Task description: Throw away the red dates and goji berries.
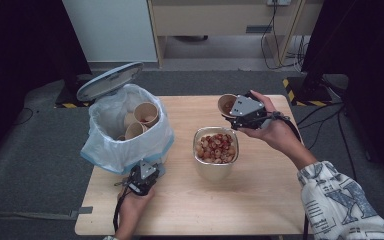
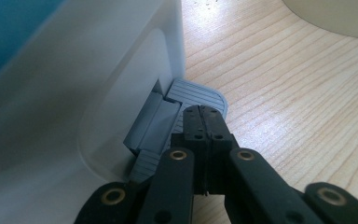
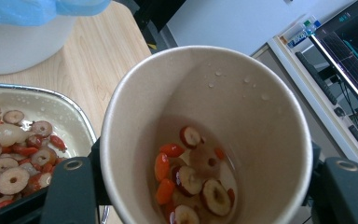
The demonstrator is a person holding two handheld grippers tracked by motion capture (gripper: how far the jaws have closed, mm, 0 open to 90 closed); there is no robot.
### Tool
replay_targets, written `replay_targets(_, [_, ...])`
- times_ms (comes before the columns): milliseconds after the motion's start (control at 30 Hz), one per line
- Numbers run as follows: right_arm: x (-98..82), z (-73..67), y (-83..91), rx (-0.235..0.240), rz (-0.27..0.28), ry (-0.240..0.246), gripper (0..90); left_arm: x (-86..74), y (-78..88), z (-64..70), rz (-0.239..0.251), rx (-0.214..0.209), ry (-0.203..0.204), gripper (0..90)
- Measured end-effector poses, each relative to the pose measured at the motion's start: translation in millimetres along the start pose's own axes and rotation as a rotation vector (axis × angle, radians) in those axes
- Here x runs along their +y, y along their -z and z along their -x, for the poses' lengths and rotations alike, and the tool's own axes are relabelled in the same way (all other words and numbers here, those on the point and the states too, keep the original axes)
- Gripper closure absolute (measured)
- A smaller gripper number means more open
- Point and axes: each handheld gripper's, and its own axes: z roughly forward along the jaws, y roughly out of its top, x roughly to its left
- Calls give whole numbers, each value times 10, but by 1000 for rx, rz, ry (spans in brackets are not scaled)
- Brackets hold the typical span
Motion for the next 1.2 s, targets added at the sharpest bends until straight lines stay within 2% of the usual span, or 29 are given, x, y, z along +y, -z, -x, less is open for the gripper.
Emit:
replay_targets(367, [33, -13, 21, -3, -8, 28, 345, 0, 0, -1, 0, -1, 1, 894])
replay_targets(767, [27, -9, 16, -2, -16, 22, 343, 0, 0, -1, 0, -1, 1, 894])
replay_targets(933, [59, -28, 33, -11, -18, 55, 343, 0, 0, -1, 0, 0, 0, 894])
replay_targets(1200, [110, -69, 36, -44, -55, 151, 345, 0, 0, -3, 0, -1, 1, 894])
